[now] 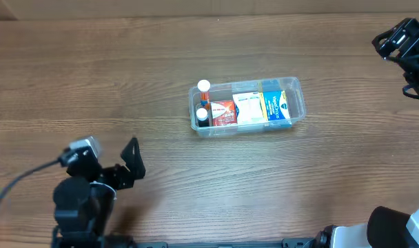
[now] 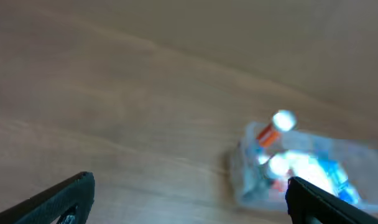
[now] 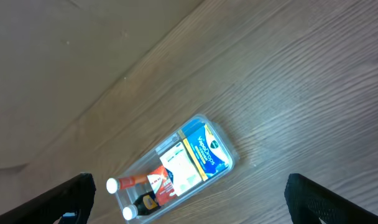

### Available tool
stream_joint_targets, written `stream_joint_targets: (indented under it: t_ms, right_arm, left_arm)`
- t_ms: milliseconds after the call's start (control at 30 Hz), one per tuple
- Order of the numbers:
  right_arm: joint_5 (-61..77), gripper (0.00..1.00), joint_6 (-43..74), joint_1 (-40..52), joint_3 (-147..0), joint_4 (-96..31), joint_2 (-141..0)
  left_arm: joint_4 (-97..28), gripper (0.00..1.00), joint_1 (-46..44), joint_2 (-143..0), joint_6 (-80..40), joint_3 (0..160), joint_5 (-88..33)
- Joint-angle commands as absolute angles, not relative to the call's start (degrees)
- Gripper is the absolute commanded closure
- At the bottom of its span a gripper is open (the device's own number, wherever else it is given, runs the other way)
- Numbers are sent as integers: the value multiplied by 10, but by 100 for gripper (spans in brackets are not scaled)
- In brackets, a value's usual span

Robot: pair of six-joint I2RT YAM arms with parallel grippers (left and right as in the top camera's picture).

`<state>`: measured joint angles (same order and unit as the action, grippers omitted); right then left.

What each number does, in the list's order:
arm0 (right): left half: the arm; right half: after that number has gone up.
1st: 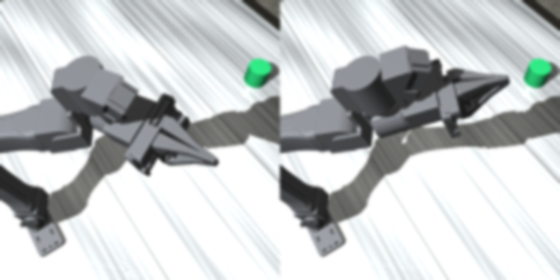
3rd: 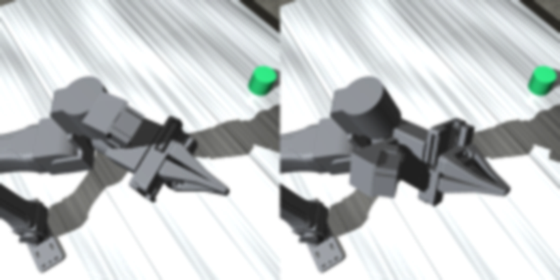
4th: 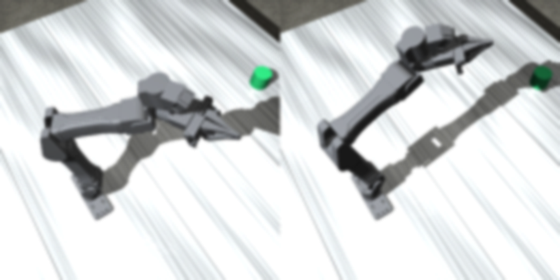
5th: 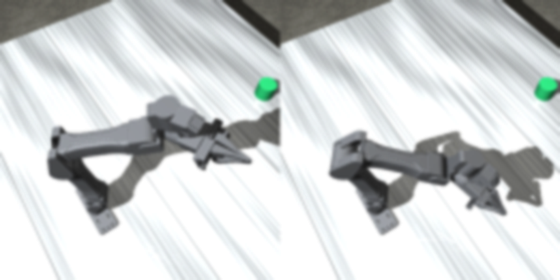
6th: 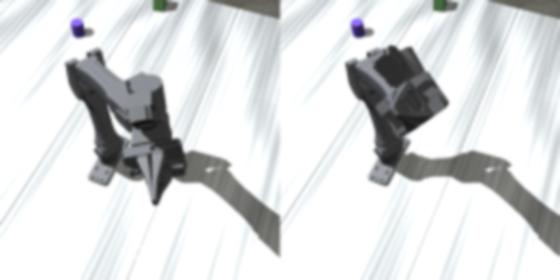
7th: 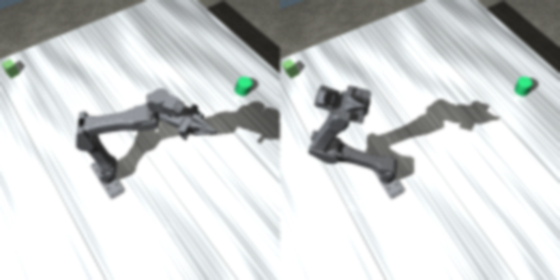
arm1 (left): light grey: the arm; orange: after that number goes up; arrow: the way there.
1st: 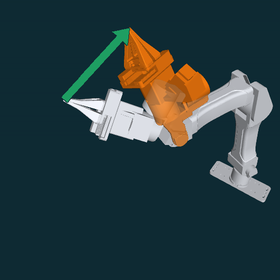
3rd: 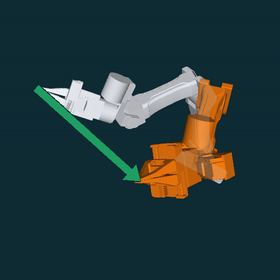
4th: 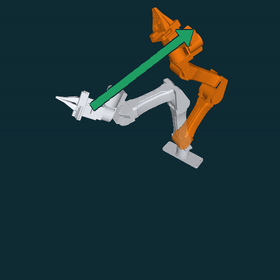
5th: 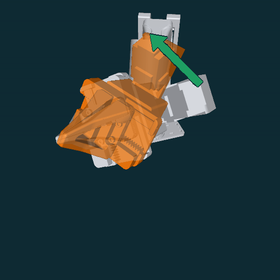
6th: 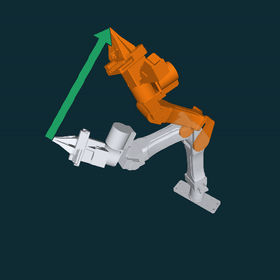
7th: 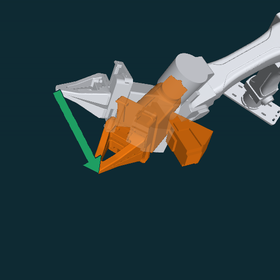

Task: Pack container

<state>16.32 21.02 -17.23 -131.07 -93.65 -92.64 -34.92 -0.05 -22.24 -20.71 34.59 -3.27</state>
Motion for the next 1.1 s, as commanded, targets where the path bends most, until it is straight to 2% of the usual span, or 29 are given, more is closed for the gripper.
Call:
stream_joint_targets:
  t_ms: [0, 200, 367, 1067]
  right_arm:
    - [166, 0, 213, -174, -1313, -934, -924]
    - [166, 0, 213, -174, -1313, -934, -924]
    - [166, 0, 213, -174, -1313, -934, -924]
    - [166, 0, 213, -174, -1313, -934, -924]
  left_arm:
    - [-289, 0, 19, -150, -198, 223, -93]
    - [-207, 0, 19, -86, -267, 103, -93]
    - [-194, 0, 19, -66, -318, 59, -93]
    - [-190, 0, 18, -66, -317, 58, -92]
